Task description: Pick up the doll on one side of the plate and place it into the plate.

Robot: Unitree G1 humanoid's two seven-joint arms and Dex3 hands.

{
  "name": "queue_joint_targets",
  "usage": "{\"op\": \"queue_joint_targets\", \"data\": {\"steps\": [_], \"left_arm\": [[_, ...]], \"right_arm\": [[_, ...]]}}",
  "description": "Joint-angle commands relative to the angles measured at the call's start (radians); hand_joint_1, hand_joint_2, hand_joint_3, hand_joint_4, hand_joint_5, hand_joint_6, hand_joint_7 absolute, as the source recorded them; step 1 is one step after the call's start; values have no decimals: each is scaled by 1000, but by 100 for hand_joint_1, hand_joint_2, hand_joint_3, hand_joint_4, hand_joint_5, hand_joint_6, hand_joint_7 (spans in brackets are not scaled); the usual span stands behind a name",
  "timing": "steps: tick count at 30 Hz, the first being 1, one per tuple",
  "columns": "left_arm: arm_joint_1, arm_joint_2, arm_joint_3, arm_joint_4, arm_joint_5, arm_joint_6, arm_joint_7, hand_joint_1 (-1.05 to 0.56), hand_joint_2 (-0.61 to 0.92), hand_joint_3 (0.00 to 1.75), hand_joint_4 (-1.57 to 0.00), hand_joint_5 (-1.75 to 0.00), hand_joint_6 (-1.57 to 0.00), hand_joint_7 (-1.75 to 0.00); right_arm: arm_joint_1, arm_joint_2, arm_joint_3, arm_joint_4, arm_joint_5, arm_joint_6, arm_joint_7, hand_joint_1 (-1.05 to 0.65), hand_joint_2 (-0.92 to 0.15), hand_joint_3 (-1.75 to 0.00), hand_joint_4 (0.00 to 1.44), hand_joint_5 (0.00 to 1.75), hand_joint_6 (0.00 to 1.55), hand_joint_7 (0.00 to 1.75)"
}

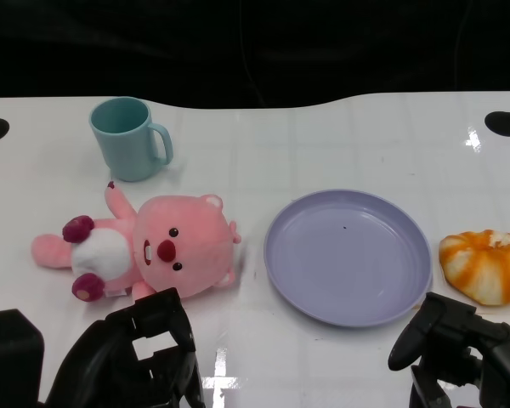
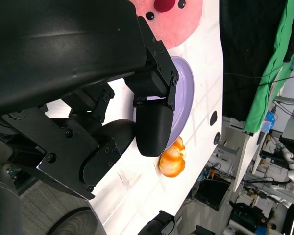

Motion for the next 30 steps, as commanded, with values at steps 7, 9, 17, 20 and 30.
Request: {"op": "queue_joint_targets", "data": {"steps": [7,9,17,20,30], "left_arm": [[1,16,7,10,0,-21,-20,-15,45,134,-87,-175,-75,-166],[0,16,8,9,0,-20,-21,-15,45,134,-86,-175,-75,-166],[1,16,9,2,2,-14,-13,-16,44,134,-86,-175,-75,-165],[0,15,13,7,-5,-16,-18,-15,45,134,-86,-175,-75,-166],[-2,9,28,8,-3,-23,-7,-14,48,130,-81,-174,-73,-157]], "right_arm": [[-2,-10,-11,-10,1,6,-3,-2,-62,-118,61,175,50,157],[-2,-10,-11,-10,1,6,-3,-2,-62,-118,61,175,50,157],[-3,-7,-11,-9,6,4,-2,-1,-63,-118,61,175,50,157],[-4,-7,-8,-9,2,2,-4,-1,-63,-118,61,175,50,157],[-12,-4,1,5,-6,-9,-5,0,-63,-119,62,175,50,158]]}}
